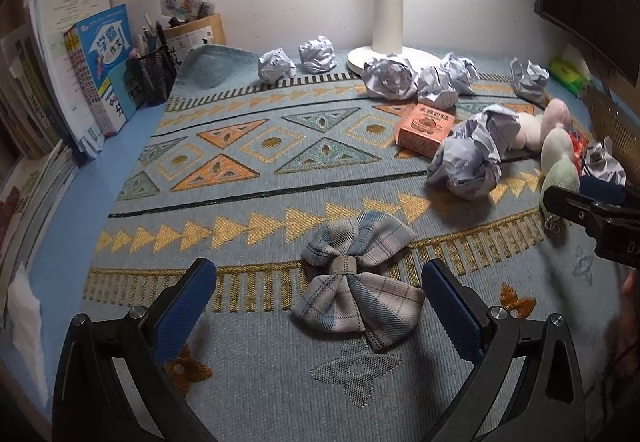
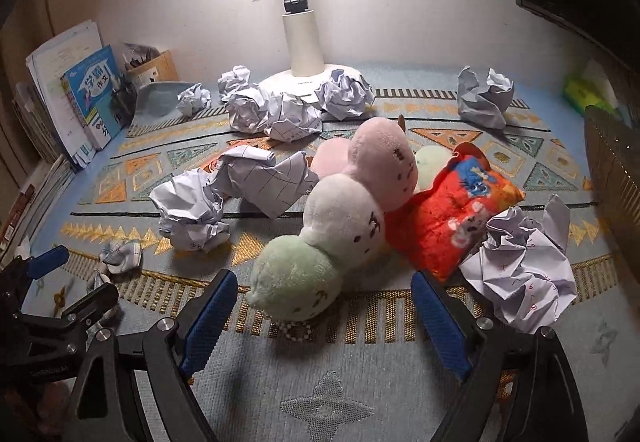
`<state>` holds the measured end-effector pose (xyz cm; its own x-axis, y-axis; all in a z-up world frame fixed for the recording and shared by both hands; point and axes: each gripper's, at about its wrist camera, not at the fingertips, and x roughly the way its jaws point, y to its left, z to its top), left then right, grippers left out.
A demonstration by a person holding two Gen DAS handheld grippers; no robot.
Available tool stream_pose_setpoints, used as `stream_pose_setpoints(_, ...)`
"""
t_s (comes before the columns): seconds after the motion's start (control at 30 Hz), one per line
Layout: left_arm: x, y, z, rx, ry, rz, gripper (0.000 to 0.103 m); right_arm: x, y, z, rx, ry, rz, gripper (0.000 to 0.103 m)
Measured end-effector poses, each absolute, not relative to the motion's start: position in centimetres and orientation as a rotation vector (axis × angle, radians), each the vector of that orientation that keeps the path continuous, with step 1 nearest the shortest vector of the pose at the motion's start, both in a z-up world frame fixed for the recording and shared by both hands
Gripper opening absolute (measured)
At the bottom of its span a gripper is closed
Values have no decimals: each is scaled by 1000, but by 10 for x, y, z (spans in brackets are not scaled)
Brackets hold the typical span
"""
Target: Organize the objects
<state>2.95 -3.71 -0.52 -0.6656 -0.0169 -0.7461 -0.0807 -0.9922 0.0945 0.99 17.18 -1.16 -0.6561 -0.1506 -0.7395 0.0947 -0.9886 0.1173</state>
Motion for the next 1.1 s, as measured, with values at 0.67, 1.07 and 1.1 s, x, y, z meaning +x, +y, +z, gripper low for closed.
stream_pose_setpoints(0.67,38,-38,2,-1195,16,2721,25,27,165,-1,1151,-102,-2559,39)
stream_pose_setpoints(1.07,50,-23,7,-1083,6,2814,25,88,151,-3,1229,618,-2455,70)
stream_pose_setpoints(1.1,51,-24,8,-1067,4,2813,25,92,155,-1,1209,547,-2453,76)
